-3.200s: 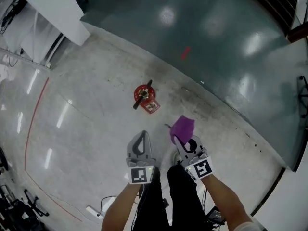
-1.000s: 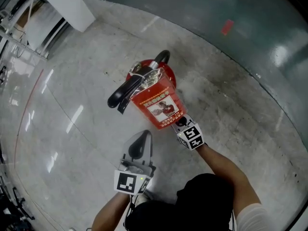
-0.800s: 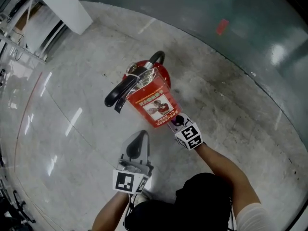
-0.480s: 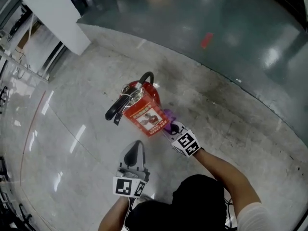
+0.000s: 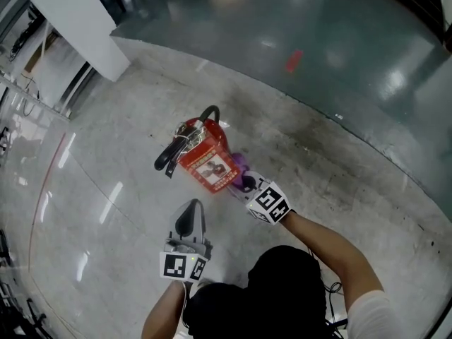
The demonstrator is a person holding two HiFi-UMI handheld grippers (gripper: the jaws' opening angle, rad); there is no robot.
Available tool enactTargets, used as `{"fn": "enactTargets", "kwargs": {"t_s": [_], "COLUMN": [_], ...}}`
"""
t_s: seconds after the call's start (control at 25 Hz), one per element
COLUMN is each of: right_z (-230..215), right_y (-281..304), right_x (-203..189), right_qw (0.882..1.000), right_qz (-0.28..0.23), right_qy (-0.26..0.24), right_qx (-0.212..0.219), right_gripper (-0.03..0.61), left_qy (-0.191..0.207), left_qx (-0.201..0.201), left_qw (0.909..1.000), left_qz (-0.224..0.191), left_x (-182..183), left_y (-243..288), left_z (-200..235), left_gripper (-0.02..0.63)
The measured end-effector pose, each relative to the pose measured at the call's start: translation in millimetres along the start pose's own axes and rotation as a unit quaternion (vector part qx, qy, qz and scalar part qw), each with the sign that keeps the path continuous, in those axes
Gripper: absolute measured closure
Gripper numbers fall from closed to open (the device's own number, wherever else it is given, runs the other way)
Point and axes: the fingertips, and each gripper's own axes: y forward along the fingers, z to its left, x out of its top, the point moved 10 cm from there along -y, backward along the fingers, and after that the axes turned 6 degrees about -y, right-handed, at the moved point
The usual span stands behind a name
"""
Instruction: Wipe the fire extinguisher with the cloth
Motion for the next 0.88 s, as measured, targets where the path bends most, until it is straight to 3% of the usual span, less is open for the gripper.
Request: {"fn": "enactTargets", "kwargs": {"t_s": [0.56,0.88], "right_z": [9,11], "right_y": [-26,-32], "right_x": [76,98], "right_qw": [0.998,0.997], "right_qz": [-0.048,-0.06], "right_qy": [-0.019,-0.029], "right_qx": [0.034,0.038], "right_gripper": [0.523,0.523], "left_qy": [-0.005,-0.009], "left_qx": [-0.006,-0.004], "left_qw": [1.0,0.9999], "left_qz": [-0.006,-0.008], "left_x": [15,15], "left_y": [-2,-5], "left_z": [1,1], "left_gripper": [0.609,0.609]}}
